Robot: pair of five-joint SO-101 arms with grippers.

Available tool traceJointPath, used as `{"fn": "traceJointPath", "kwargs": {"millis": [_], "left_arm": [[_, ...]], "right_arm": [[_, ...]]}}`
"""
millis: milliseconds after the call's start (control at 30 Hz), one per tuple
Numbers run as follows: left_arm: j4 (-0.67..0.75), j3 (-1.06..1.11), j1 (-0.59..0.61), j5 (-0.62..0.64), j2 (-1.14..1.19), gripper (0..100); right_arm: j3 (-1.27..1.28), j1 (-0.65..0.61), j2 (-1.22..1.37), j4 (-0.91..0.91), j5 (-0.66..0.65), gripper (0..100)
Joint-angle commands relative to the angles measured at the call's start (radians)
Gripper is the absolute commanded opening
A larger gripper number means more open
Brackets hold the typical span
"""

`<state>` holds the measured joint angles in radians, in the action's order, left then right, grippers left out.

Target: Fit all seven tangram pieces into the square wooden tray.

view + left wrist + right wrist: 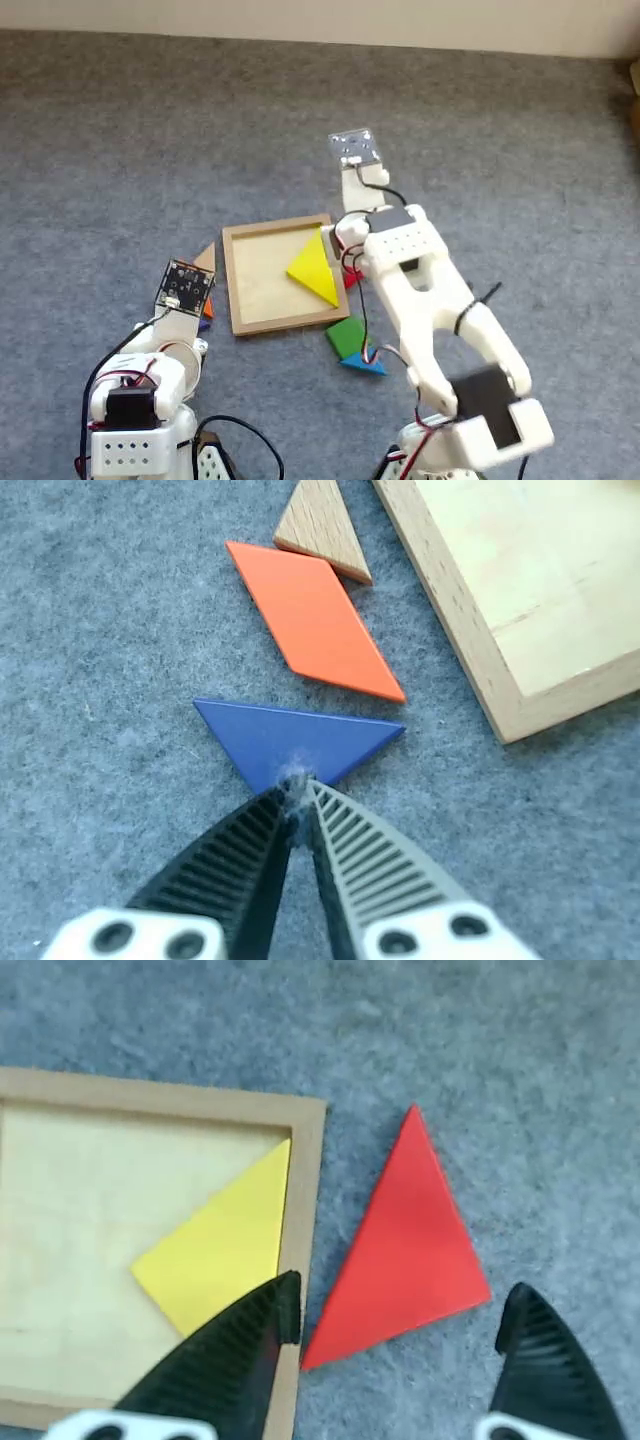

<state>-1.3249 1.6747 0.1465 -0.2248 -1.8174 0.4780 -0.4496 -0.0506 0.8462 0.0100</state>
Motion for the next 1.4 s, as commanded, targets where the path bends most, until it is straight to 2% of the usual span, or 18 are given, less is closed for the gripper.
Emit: {"fn": "traceJointPath", "kwargs": {"millis": [0, 200, 400, 1133, 1367], "left_arm": [[-0.005, 0.021, 0.012, 0.006, -0.005, 1], [-0.005, 0.021, 0.012, 0.006, -0.005, 1], [-0.005, 0.021, 0.012, 0.006, -0.005, 1], [-0.005, 0.021, 0.007, 0.006, -0.005, 1], [-0.005, 0.021, 0.007, 0.006, -0.005, 1]], "right_arm": [[-0.145, 0.016, 0.084, 0.03, 0.032, 30.1], [-0.389, 0.028, 0.274, 0.166, 0.054, 30.1], [-0.515, 0.061, 0.371, 0.248, 0.089, 30.1], [-0.521, 0.065, 0.495, 0.297, 0.083, 29.6], [-0.521, 0.064, 0.496, 0.297, 0.081, 17.6]]}}
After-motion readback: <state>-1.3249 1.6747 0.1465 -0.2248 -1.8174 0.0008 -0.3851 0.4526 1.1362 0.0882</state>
